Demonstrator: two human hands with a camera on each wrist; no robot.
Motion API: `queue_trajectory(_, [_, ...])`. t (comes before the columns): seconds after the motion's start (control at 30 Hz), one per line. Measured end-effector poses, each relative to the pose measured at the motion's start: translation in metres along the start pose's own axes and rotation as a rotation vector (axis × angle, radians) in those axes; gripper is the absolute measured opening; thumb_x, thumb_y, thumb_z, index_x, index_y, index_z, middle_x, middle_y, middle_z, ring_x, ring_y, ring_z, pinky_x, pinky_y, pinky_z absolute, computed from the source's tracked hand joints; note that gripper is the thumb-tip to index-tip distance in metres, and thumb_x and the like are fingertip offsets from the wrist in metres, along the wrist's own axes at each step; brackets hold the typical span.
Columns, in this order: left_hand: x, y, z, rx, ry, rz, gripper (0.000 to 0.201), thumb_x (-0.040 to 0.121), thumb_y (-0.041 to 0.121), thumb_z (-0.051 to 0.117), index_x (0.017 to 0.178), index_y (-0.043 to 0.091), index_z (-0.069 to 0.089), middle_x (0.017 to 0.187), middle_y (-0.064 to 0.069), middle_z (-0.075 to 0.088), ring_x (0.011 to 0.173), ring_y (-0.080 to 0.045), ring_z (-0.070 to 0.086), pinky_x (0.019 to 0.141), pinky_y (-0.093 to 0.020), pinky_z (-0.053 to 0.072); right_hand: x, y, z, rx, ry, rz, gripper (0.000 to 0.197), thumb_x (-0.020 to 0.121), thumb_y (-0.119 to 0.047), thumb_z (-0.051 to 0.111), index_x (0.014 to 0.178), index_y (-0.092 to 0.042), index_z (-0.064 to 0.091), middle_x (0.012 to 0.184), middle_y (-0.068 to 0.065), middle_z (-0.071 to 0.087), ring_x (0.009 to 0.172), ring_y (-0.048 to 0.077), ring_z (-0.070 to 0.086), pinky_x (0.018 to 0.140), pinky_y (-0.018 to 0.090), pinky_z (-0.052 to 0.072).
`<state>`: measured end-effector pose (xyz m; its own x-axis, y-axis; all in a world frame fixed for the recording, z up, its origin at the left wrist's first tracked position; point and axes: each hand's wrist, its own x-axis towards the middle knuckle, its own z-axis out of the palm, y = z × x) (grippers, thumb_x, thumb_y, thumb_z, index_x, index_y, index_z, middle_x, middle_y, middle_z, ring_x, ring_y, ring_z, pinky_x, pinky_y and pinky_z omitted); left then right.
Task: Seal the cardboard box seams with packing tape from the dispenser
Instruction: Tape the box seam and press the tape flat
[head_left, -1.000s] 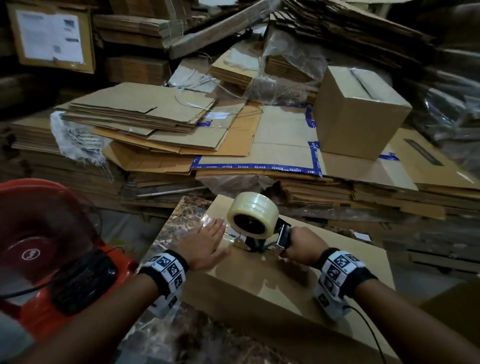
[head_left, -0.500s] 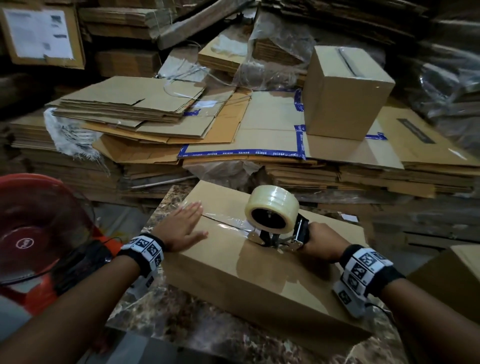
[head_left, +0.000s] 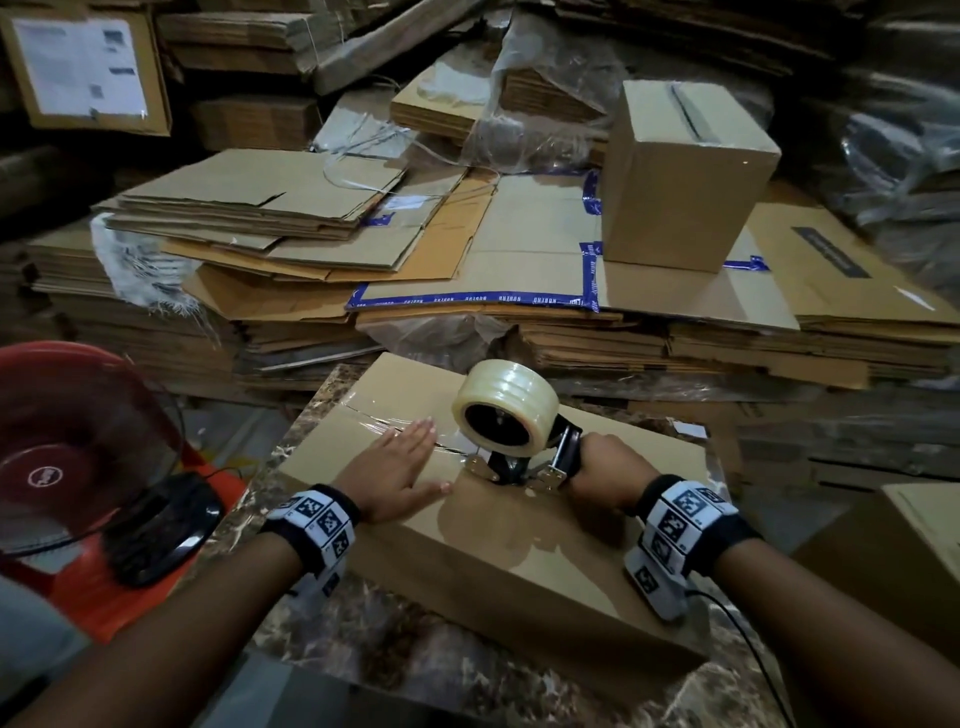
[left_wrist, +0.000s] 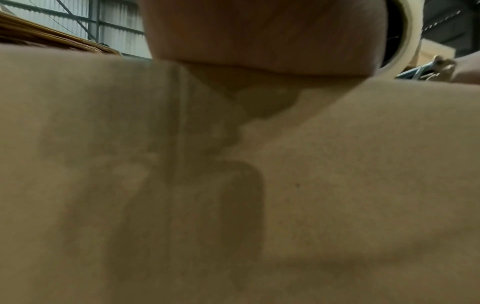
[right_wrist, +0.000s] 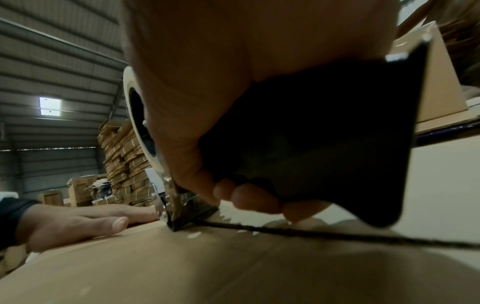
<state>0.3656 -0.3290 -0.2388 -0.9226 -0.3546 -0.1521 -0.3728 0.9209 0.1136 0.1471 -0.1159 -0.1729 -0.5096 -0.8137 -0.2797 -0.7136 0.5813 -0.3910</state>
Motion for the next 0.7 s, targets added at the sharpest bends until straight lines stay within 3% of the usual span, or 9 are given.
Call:
queue_trajectory(0.17, [0.001,-0.002,0.000,-0.009,0.011,0.007,0.092,0.089,0.075,0.016,0.157,0.015,0.004,0.165,-0.002,-0.003,0.151,-0.012,-0.002,0.118,-0.031,-0.003,-0.010,0.025,-0.012,-0.018,-0.020,-0.009,0.019,0.080,-0.031,0.069,0.091,-0.016,0.065,0.090,0.006,0.068,0.083,0.022,0.065,0.078,0.039,0.057])
queue_trajectory(0.27, [0.002,-0.003,0.000,0.000,0.008,0.018,0.103,0.080,0.084,0.004,0.157,0.015,0.005,0.165,-0.002,-0.001,0.151,-0.012,-0.001,0.117,-0.030,-0.003,-0.031,0.065,-0.026,-0.049,-0.033,0.044,0.017,0.080,-0.029,0.072,0.089,-0.018,0.063,0.090,0.005,0.068,0.084,0.021,0.065,0.077,0.036,0.055])
queue_trajectory(0.4, [0.003,-0.005,0.004,-0.006,0.021,0.020,0.112,0.073,0.090,-0.005,0.157,0.016,0.005,0.165,-0.001,0.000,0.151,-0.013,0.000,0.118,-0.033,-0.001,-0.062,0.114,-0.034,0.016,-0.088,0.129,0.017,0.078,-0.013,0.074,0.091,-0.016,0.064,0.080,0.005,0.071,0.067,0.018,0.068,0.056,0.029,0.056])
queue_trajectory(0.5, [0.003,-0.004,0.006,0.009,0.044,0.015,0.112,0.074,0.090,-0.005,0.157,0.016,0.004,0.165,-0.003,-0.001,0.151,-0.014,0.000,0.120,-0.036,-0.001,-0.065,0.126,-0.028,-0.032,-0.046,0.088,0.010,0.073,-0.010,0.070,0.082,-0.011,0.066,0.067,0.003,0.071,0.059,0.011,0.067,0.055,0.027,0.054])
queue_trajectory(0.6, [0.003,0.000,0.005,0.001,0.059,0.009,0.114,0.073,0.091,-0.005,0.157,0.015,0.004,0.164,-0.003,-0.002,0.151,-0.015,-0.001,0.119,-0.035,-0.003,-0.060,0.129,-0.025,-0.035,-0.031,0.071,0.013,0.069,-0.009,0.071,0.082,-0.010,0.069,0.067,0.002,0.071,0.061,0.010,0.066,0.061,0.032,0.057])
queue_trajectory(0.7, [0.005,0.013,0.003,-0.003,0.054,0.037,0.113,0.073,0.090,-0.003,0.157,0.015,0.004,0.163,0.000,-0.004,0.151,-0.014,-0.003,0.116,-0.033,-0.005,-0.052,0.124,-0.021,0.007,-0.045,0.080,0.017,0.062,-0.003,0.068,0.079,-0.009,0.069,0.069,0.003,0.069,0.068,0.018,0.066,0.064,0.042,0.057])
